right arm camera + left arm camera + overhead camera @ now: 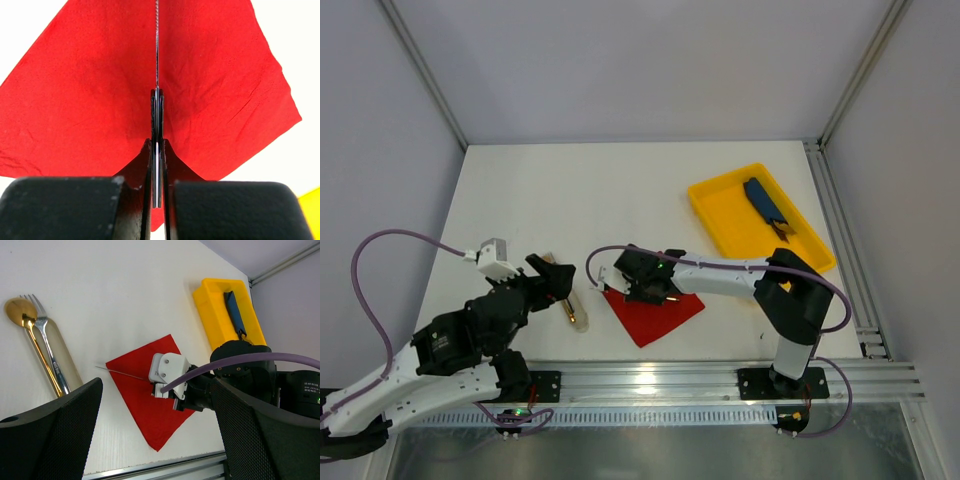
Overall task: Place the utensils on the paper napkin and roll it up
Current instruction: Place the utensils on the napkin.
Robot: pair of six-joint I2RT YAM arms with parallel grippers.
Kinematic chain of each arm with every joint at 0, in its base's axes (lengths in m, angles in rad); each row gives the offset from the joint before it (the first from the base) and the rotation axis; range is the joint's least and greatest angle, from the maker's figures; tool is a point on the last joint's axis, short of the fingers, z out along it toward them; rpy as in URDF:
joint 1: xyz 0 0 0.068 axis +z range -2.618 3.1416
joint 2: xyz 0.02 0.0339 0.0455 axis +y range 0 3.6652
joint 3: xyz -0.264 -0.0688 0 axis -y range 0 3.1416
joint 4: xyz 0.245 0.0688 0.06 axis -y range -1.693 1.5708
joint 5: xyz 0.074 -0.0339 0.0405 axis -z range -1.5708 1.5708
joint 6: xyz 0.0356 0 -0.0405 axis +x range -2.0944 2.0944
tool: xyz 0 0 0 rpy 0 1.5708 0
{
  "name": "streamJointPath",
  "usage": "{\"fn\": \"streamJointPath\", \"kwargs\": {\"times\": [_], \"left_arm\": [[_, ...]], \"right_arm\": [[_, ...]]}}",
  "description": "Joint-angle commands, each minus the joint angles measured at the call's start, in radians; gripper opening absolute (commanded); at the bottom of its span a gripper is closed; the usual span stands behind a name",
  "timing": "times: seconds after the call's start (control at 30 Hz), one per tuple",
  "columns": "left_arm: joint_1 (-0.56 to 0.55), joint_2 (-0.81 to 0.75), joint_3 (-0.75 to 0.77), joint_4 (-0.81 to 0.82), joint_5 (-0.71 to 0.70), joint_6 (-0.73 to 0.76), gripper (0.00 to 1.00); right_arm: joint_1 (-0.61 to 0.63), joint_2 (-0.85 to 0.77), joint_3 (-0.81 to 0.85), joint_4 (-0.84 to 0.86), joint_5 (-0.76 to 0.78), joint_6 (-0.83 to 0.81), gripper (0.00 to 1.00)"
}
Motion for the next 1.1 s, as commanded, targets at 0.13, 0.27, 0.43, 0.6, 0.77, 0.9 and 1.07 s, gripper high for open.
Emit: {"fn": "streamJointPath", "kwargs": {"times": [0.13,0.27,0.43,0.6,0.77,0.9,1.07], "left_arm": [[-0.001,0.002,-0.004,0.008,-0.032,-0.011,0.89],[-0.001,0.003,-0.005,0.008,-0.032,-0.014,0.90],[-0.001,0.003,-0.007,0.006,-0.037,-0.019,0.89],[-0.001,0.003,-0.010,0.009,-0.037,-0.020,0.89],[-0.001,0.006,-0.011,0.011,-0.034,-0.022,0.89],[-0.001,0.005,-0.014,0.011,-0.034,-0.023,0.89],[0.001,-0.003,-0.018,0.011,-0.034,-0.025,0.89]], "right_arm": [[0.004,0.010,-0.002,0.061,0.029,-0.024,0.04],[0.004,0.013,-0.010,0.075,0.045,-0.032,0.04],[0.001,0.020,-0.010,0.067,0.028,-0.034,0.04],[0.001,0.030,-0.004,0.061,0.028,-0.032,0.04],[0.001,0.023,0.013,0.053,0.020,-0.029,0.04],[0.001,0.005,0.036,0.037,0.022,-0.028,0.04],[0.003,0.000,0.056,0.027,-0.001,-0.014,0.04]]}}
